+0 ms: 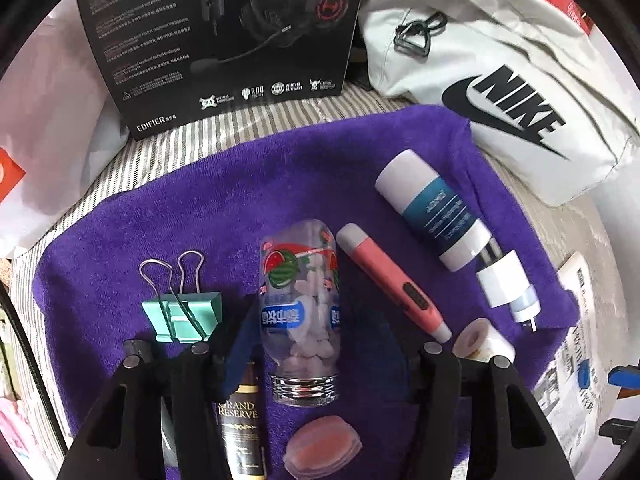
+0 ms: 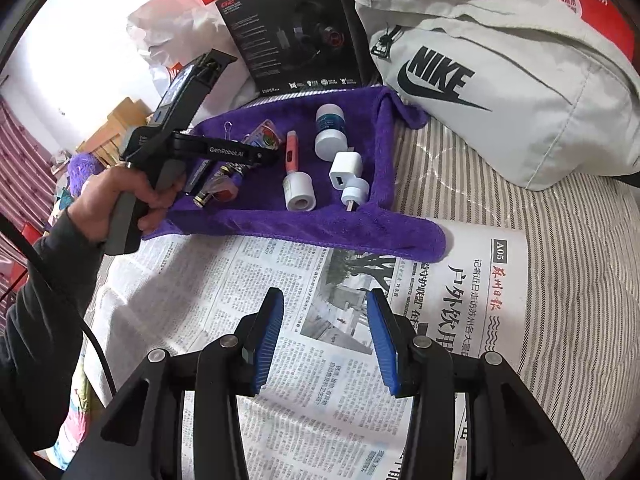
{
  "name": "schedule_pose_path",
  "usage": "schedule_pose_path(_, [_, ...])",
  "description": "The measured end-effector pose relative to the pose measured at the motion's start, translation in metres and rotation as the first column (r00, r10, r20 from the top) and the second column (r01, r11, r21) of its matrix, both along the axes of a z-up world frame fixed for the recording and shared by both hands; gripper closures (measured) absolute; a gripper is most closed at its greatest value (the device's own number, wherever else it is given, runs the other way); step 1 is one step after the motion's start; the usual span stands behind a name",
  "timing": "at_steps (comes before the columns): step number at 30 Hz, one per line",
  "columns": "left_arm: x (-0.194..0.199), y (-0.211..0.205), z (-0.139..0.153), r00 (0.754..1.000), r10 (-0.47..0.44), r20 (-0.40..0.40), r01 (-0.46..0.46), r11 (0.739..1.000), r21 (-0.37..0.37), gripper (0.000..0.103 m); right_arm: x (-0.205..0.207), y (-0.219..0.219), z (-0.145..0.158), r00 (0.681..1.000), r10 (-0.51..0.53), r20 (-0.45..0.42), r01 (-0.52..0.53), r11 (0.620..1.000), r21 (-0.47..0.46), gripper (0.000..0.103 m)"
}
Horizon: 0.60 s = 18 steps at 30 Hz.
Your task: Organize rigid objects
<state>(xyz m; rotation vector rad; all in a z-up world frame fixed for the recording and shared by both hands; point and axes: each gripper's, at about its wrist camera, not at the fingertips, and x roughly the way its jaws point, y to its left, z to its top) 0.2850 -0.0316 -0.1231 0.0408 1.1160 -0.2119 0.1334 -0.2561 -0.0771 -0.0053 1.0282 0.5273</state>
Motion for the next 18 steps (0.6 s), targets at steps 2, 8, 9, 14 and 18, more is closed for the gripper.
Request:
schedule_pose_path(2, [-0.010, 0.001, 0.010, 1.000, -0.002, 0.010, 0.002, 1.000, -0.018, 0.040, -0.002, 0.001, 0.004, 1.000, -0.006, 0.010, 0.006, 1.000, -0.002, 0.059])
schedule_pose_path(8, [-0.040, 0.001, 0.047, 0.995, -0.022, 0.095, 0.023, 1.000, -0.011, 0.020, -0.005, 0.003, 0.020, 0.997, -0.043, 0.063, 0.045, 0.999, -0.024, 0.051])
schedule_pose_path(9, [-0.047, 0.002, 0.053, 0.994, -0.023, 0.106, 0.025, 1.000, -0.014, 0.017, -0.005, 0.004, 0.023, 0.996, -0.052, 0.070, 0.053, 0.998, -0.023, 0.049])
schedule_pose_path(14, [-0.089, 0.003, 0.083, 0.987, -0.008, 0.159, 0.011, 1.000, -0.019, 0.002, -0.008, 0.012, 0.036, 0.987, -0.100, 0.125, 0.105, 0.994, -0.034, 0.027])
schedule_pose_path(18, [-0.125, 0.021, 0.100, 0.982, 0.068, 0.175, -0.057, 0.996, -0.067, 0.000, -0.012, 0.022, 0.042, 0.984, -0.122, 0.131, 0.127, 0.991, -0.029, 0.014])
